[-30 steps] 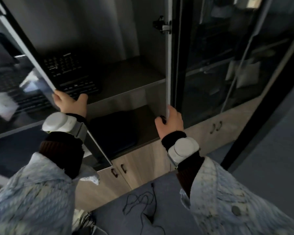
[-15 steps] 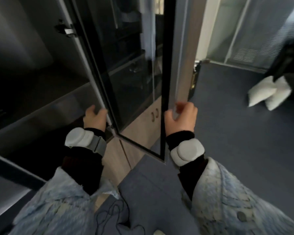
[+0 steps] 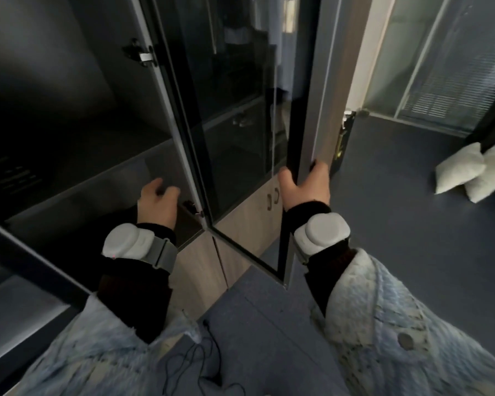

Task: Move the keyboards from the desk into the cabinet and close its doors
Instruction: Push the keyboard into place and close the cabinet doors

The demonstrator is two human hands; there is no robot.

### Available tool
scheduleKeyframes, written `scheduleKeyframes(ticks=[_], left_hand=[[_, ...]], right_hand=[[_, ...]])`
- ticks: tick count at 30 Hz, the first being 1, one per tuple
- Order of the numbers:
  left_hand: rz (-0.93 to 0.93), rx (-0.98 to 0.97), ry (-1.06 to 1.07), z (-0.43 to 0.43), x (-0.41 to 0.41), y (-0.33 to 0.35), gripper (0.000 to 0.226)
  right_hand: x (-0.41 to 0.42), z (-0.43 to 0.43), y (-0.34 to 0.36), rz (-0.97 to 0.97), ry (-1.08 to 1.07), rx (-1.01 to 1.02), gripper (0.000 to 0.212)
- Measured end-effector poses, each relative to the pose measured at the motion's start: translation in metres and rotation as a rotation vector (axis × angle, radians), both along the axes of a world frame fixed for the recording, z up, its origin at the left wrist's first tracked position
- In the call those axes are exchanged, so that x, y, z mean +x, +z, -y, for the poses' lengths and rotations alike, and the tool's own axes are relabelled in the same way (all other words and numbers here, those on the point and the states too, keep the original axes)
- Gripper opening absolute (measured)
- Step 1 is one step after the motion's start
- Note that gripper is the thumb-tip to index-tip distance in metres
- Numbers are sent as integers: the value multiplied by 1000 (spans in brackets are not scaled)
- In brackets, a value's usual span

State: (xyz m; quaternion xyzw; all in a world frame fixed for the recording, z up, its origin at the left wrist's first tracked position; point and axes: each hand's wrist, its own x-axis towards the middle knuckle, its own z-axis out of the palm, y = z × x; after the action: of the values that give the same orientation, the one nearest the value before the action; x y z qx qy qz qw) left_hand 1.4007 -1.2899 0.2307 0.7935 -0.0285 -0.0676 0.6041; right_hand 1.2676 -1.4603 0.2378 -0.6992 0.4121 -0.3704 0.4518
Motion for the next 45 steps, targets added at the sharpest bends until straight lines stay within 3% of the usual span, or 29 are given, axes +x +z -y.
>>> scheduleKeyframes(ticks=[4, 11, 19, 22, 26, 36, 45], left_hand=[[37, -1, 71, -26, 2, 0, 54], [50, -37, 141, -69, -10, 0, 55], [85, -53, 390, -165, -13, 8, 59], [88, -16, 451, -197, -19, 8, 49], [70, -40, 583, -236, -29, 3, 42], [51, 3, 791, -292, -45, -4, 42], [1, 104, 766, -272, -24, -11, 41]], right_hand=[[-3, -30, -4, -26, -53, -172, 39], [-5, -105, -17, 41, 212, -397, 31], [22, -189, -20, 37, 649, -346, 36], [40, -224, -17, 22, 848, -215, 41], [70, -266, -12, -20, 1078, -190, 53], [137, -303, -10, -166, 1250, -183, 69], [202, -315, -8, -251, 1304, -243, 70]])
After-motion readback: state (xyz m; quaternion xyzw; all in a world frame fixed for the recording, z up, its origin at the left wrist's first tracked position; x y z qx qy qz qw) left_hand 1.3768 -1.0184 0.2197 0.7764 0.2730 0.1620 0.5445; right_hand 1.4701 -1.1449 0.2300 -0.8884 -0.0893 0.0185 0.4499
